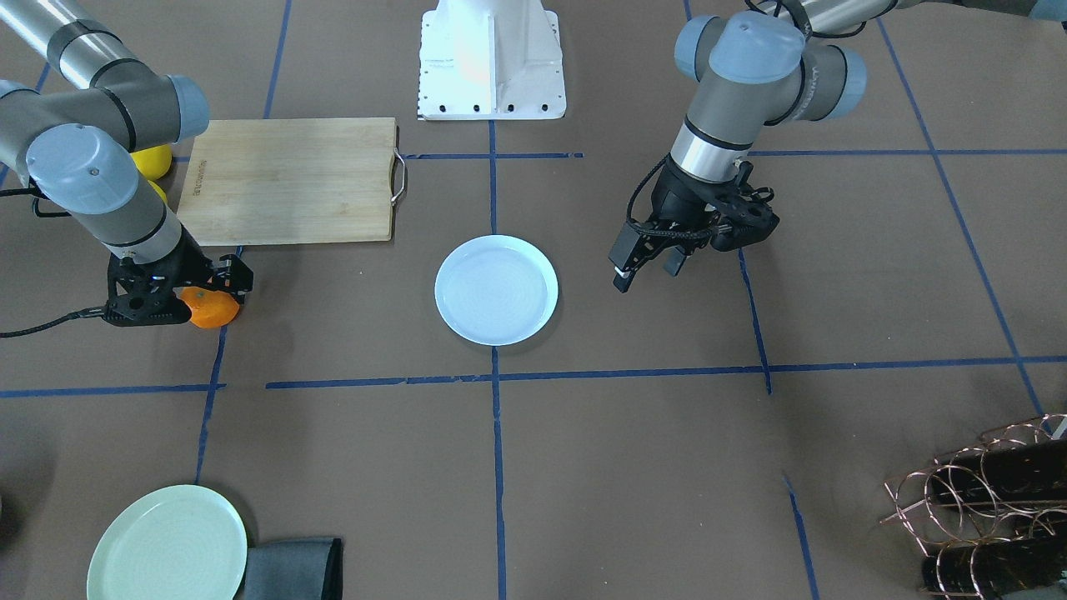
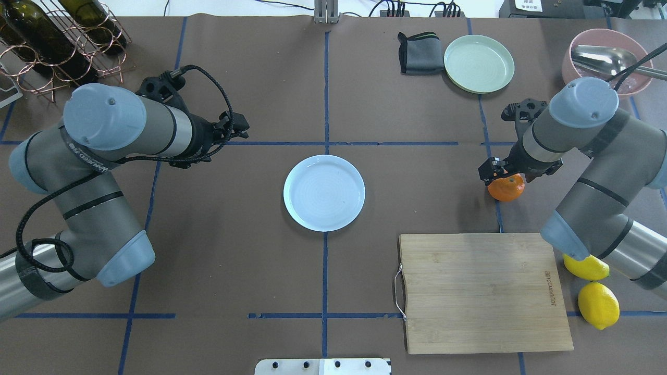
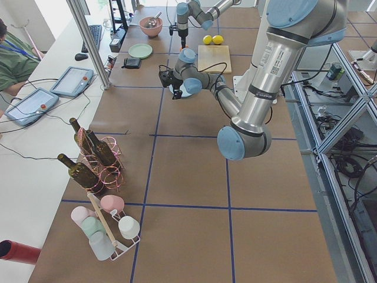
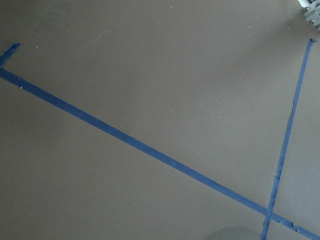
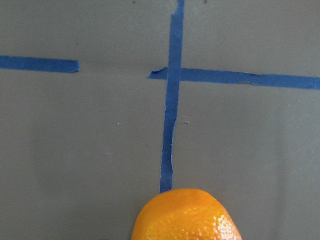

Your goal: Pick orange to plate

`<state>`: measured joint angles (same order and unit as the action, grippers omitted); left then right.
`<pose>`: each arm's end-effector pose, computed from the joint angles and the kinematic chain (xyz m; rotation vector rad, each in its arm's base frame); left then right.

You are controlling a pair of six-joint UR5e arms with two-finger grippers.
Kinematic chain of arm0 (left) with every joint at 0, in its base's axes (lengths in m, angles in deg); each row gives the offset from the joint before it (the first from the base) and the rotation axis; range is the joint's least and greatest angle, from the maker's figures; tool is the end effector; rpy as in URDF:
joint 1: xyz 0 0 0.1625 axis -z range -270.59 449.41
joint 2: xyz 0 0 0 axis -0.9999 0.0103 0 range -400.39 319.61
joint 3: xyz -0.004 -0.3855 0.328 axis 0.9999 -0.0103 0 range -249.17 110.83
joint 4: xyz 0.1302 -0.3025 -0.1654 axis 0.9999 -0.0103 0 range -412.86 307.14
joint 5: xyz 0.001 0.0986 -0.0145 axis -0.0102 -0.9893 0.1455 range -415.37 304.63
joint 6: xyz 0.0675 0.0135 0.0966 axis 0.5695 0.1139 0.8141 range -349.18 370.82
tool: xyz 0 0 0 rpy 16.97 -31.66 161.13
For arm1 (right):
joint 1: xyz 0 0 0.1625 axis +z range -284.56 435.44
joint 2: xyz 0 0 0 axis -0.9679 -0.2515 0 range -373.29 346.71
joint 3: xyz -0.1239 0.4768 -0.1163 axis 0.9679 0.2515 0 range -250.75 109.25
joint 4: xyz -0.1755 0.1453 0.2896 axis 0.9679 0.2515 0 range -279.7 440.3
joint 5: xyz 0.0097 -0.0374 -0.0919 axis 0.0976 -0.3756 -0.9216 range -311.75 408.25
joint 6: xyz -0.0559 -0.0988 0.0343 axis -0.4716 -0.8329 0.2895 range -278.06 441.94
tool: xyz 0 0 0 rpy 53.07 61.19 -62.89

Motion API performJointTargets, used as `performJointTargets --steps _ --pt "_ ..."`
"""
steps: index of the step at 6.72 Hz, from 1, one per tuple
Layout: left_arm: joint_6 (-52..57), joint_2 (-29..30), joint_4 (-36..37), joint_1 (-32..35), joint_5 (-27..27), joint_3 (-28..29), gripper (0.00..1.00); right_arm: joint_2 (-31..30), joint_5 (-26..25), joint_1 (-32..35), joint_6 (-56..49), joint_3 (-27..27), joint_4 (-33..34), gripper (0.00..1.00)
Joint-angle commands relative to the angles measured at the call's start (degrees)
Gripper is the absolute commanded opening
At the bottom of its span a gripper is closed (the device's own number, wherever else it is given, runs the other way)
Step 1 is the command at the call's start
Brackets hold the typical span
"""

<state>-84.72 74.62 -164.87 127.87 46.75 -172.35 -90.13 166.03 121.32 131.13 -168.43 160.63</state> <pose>0.4292 -0.4792 0.3799 0.1144 1.0747 -0.5822 -0.3445 -0.4675 0.5730 0.0140 -0.7040 -0.0440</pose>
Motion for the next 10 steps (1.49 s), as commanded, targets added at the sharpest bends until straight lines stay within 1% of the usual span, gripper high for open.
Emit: performJointTargets --steps 1,2,3,4,5,6,8,9,10 --pt "0.0 -0.7 0.0 0.0 0.0 -0.1 1.0 0.0 -0.5 -0.5 -0.1 0.7 0.0 1.0" --pt "0.0 -1.6 0.0 0.1 0.1 -0.6 1.0 0.2 -0.5 -0.5 -0.2 0.9 0.0 1.0" --pt "0.0 -2.1 0.0 0.1 0.0 -0.8 1.0 0.2 -0.5 -0.6 -0.1 1.0 0.0 0.87" --pt "0.0 -2.2 0.0 0.2 0.1 -0.9 1.0 0.2 -0.5 -0.6 -0.1 1.1 0.0 0.5" --pt "0.1 -2.8 0.0 0.7 0.1 -0.9 1.0 0.3 -0.5 -0.5 -0.1 0.6 -0.1 0.17" --pt "0.3 -2.9 0.0 2.0 0.1 -0.8 1.0 1.8 -0.5 -0.2 -0.1 -0.4 0.0 0.0" --pt "8.9 -5.2 0.2 5.1 0.4 -1.2 1.0 2.7 0.0 0.1 0.6 -6.1 0.8 0.0" --pt "15.3 -7.3 0.3 7.0 3.0 -1.9 1.0 6.8 0.1 0.1 1.5 -6.2 1.9 0.0" --pt "23.5 -10.3 0.3 10.6 7.3 -3.1 1.0 11.3 0.1 -0.8 4.4 -6.0 4.8 0.0"
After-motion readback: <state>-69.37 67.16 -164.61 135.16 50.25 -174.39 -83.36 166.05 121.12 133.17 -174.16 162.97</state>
